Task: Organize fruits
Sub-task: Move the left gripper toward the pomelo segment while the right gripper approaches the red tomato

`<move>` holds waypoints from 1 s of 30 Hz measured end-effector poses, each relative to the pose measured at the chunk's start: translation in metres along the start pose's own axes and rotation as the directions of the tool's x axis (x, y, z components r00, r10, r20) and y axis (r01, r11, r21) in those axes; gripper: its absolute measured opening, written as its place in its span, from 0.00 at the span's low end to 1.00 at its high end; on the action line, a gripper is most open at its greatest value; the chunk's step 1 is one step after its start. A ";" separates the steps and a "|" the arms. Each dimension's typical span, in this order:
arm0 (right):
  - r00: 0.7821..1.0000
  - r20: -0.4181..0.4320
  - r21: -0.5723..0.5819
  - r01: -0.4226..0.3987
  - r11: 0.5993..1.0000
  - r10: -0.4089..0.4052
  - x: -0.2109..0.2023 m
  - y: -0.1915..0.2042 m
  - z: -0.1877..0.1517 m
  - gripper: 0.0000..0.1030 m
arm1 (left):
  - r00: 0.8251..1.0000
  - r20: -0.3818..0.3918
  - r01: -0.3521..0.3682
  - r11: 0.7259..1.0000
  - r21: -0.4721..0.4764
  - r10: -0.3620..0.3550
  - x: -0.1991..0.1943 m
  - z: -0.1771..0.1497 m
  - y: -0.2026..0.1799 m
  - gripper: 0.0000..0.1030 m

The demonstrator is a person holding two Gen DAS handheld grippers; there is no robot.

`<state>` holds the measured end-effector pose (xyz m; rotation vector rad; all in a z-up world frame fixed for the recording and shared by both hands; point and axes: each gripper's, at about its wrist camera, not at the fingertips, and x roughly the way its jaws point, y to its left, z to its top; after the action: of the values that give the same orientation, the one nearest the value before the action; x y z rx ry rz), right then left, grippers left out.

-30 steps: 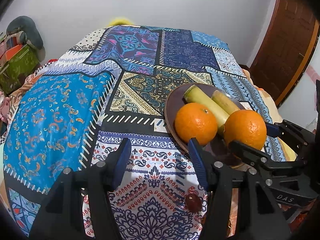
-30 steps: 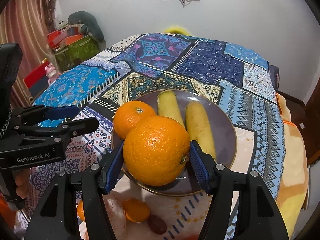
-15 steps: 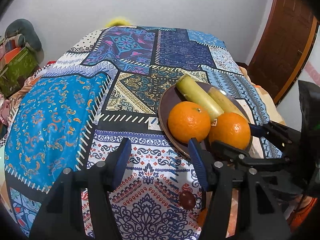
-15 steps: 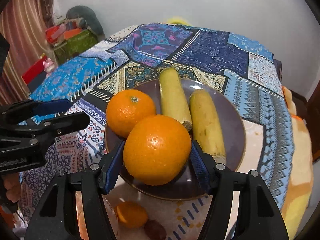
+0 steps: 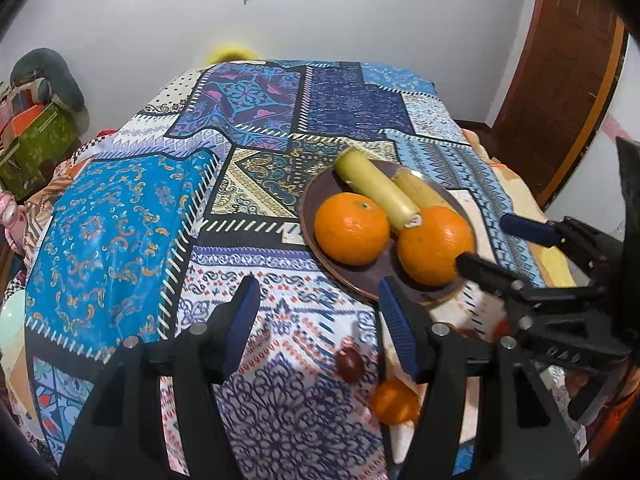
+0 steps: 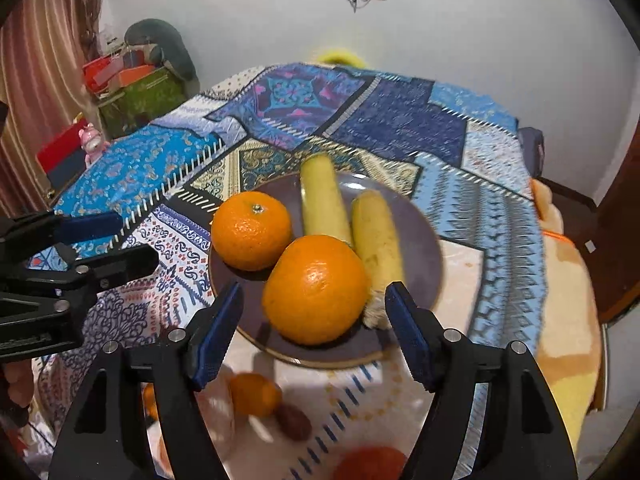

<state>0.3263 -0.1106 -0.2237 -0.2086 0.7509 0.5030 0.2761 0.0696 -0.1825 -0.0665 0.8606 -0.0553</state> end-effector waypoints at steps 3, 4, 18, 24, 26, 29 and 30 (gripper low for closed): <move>1.000 0.020 0.013 0.017 1.000 -0.017 -0.020 -0.007 -0.004 0.68 | 1.000 0.006 0.008 1.000 0.011 -0.008 -0.012 -0.005 -0.009 0.63; 0.999 0.026 0.016 0.023 1.000 -0.023 -0.026 -0.009 -0.006 0.68 | 1.000 0.009 0.009 1.000 0.015 -0.009 -0.016 -0.007 -0.012 0.64; 0.995 0.057 0.077 0.074 0.994 -0.078 -0.082 -0.029 -0.038 0.69 | 0.998 -0.054 0.029 0.998 0.047 -0.026 -0.025 -0.039 -0.052 0.66; 0.997 0.035 0.100 0.068 0.993 -0.072 -0.082 -0.035 -0.049 0.69 | 0.994 -0.109 0.026 0.998 0.062 -0.019 -0.008 -0.052 -0.065 0.66; 0.997 0.023 0.109 0.065 0.992 -0.068 -0.078 -0.037 -0.054 0.69 | 0.992 -0.127 0.025 0.997 0.068 -0.016 0.000 -0.055 -0.069 0.66; 0.998 0.001 0.119 0.059 0.991 -0.059 -0.071 -0.039 -0.060 0.69 | 0.988 -0.152 0.028 0.997 0.071 -0.017 0.010 -0.057 -0.072 0.66; 0.998 -0.006 0.122 0.057 0.991 -0.056 -0.069 -0.039 -0.063 0.69 | 0.987 -0.160 0.030 0.997 0.070 -0.018 0.013 -0.057 -0.073 0.66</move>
<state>0.2659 -0.1917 -0.2202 -0.1158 0.7731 0.4016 0.2396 -0.0059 -0.2241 -0.0041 1.0165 -0.1155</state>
